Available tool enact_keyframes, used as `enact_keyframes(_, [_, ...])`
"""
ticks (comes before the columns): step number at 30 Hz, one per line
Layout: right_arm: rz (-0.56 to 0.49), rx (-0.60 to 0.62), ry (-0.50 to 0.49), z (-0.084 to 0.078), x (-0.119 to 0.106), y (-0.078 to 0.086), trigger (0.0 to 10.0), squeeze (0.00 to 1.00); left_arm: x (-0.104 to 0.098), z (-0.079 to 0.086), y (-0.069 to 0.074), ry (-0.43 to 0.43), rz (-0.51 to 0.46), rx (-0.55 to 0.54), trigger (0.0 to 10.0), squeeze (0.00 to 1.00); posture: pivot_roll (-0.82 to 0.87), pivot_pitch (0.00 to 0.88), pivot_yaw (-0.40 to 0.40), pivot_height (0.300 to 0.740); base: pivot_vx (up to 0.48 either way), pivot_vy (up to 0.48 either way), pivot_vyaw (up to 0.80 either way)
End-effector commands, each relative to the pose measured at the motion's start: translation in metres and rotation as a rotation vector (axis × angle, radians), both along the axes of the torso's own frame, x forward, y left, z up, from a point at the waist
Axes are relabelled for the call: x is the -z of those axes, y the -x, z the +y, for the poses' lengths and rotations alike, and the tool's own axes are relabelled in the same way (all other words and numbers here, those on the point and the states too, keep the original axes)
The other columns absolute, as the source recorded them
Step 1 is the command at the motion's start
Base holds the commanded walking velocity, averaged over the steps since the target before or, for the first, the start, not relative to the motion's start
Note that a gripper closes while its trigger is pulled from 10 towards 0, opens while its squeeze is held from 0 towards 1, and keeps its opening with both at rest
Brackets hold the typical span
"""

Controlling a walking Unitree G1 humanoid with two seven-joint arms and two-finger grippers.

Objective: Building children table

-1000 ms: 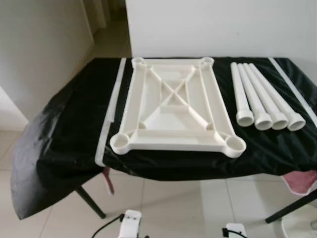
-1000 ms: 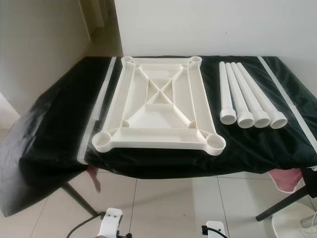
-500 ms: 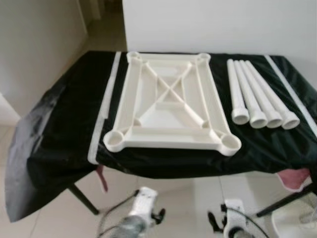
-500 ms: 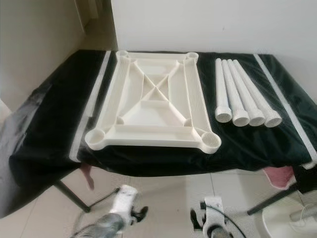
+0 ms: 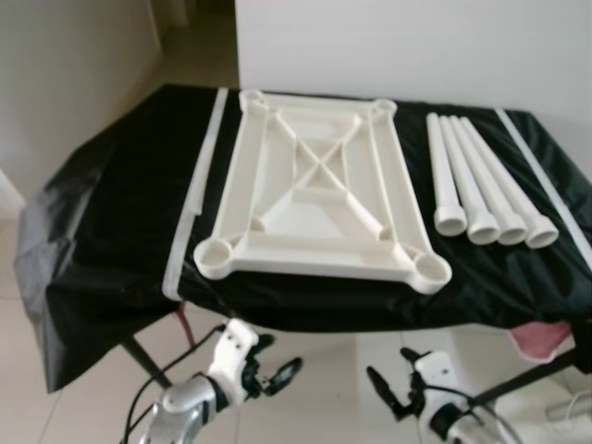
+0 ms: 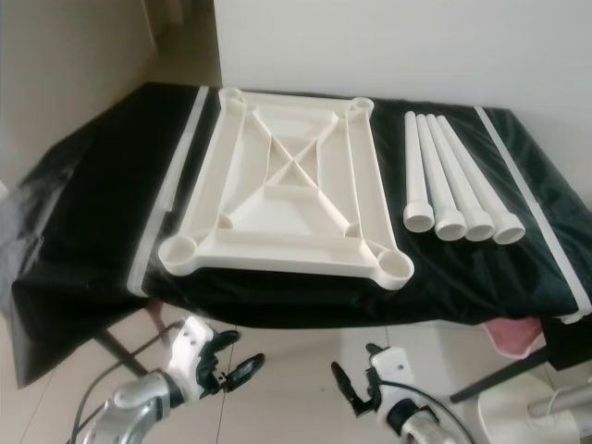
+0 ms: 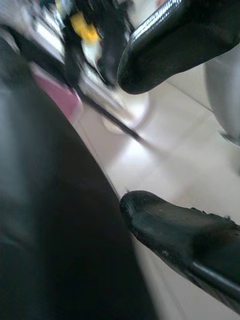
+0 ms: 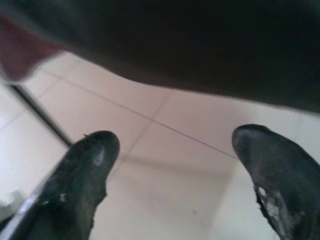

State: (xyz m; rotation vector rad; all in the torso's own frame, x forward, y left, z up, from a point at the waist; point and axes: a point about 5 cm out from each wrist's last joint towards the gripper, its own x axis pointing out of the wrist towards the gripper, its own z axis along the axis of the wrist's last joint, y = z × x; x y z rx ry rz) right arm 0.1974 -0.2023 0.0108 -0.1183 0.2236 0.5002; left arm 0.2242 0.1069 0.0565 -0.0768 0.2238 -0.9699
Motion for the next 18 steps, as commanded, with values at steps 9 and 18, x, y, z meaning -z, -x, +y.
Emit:
enact_keyframes(9, [-0.047, -0.323, -0.048, 0.003, -0.066, 0.012, 10.0, 0.0, -0.051, 0.003, 0.03, 0.074, -0.01, 0.226, 10.0, 0.0, 0.01, 0.091, -0.053, 0.74, 0.0, 0.0, 0.0])
enact_keyframes(18, [-0.115, -0.301, -0.134, 0.003, -0.105, 0.008, 10.0, 0.0, -0.077, 0.01, 0.021, 0.092, -0.061, 0.164, 10.0, 0.0, 0.0, 0.113, -0.034, 0.74, 0.0, 0.0, 0.0])
